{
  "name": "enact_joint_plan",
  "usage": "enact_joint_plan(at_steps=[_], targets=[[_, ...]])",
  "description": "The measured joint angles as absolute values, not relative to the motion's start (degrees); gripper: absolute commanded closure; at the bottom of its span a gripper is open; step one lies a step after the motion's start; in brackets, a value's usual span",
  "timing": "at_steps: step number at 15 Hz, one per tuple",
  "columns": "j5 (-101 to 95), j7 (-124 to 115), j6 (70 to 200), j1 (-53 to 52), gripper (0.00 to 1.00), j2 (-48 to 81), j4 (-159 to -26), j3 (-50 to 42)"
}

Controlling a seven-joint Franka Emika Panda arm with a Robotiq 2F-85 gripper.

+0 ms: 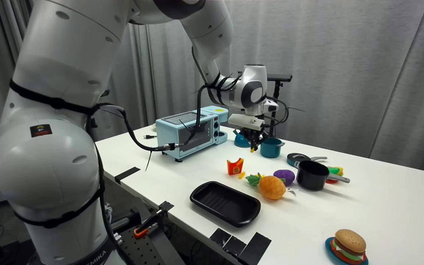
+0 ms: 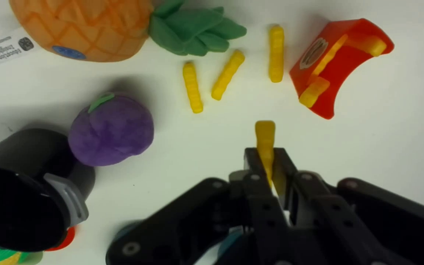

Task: Pick up one potato chip from the table and place it inside the red pack

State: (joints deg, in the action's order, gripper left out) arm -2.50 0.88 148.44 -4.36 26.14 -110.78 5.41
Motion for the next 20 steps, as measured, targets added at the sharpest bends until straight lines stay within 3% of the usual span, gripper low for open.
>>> enact_joint_plan(at_steps=[20], targets=[[-2.2,4.0,159.7,-4.4,0.97,22.7,-121.8,10.4]])
